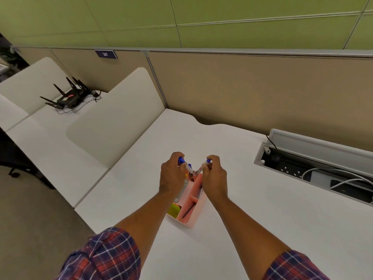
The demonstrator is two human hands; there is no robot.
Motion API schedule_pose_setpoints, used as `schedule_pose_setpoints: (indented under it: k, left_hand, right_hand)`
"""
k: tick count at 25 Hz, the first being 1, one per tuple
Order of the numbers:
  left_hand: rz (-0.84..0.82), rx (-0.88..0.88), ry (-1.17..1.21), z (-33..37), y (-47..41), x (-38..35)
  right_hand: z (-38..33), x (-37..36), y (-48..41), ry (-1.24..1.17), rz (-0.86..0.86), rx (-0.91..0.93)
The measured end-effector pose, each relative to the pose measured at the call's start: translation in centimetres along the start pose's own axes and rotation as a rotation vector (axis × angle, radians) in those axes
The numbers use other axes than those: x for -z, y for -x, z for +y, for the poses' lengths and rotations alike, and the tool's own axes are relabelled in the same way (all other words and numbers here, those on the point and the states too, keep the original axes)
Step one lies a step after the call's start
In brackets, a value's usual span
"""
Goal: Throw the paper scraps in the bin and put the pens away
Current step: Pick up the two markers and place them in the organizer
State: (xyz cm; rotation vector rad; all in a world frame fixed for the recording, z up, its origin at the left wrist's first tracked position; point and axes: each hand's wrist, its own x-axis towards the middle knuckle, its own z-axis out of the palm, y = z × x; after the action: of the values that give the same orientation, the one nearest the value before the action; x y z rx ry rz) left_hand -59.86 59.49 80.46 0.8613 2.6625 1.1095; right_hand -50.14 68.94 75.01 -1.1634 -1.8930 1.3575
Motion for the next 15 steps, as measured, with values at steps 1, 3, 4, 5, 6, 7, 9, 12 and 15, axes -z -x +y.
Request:
schedule_pose_setpoints:
  k: [1,3,4,5,6,7,9,12,15]
  left_hand:
    - [-0.016,0.008,-0.013,-0.2,-0.2,-0.4]
    - [-0.037,0.02,-0.041,-0.6,-0.6,-1.1]
    - [-0.043,0.015,-0.061,-0.8,-0.8,-1.4]
    - [-0.05,0.005,-0.092,-1.1,-0.9,-1.8]
    - [-0.058,-0.005,-0.131,-1.3,-0.9,-2.0]
    - [-0.069,-0.012,-0.165,-1.7,-0.9,-2.2]
    - [-0.093,-0.011,-0.193,-2.3,-0.8,-2.6]
    - [-0.114,0.004,-0.212,-2.8,-1.0,-3.0]
    - [-0.147,0.033,-0.184,-3.3,-1.1,-3.2]
  right_hand:
    - [0.4,-0.3,-0.2,0.016,-0.014,0.004]
    - [1.0,-0.7,-0.4,0.054,-0.041,0.018]
    - [1.1,-0.9,-0.6,0.071,-0.054,0.026]
    - [1.3,-1.0,-0.7,0.086,-0.068,0.034]
    - [1.5,-1.1,-0.8,0.096,-0.085,0.041]
    - [1.7,-1.2,-0.9,0.108,-0.103,0.049]
    - [1.9,-1.4,-1.0,0.165,-0.133,0.07]
    - [2.4,-1.9,-1.3,0.392,-0.122,0.179]
    - [2.7,-2.5,-1.1,0.566,-0.119,0.249]
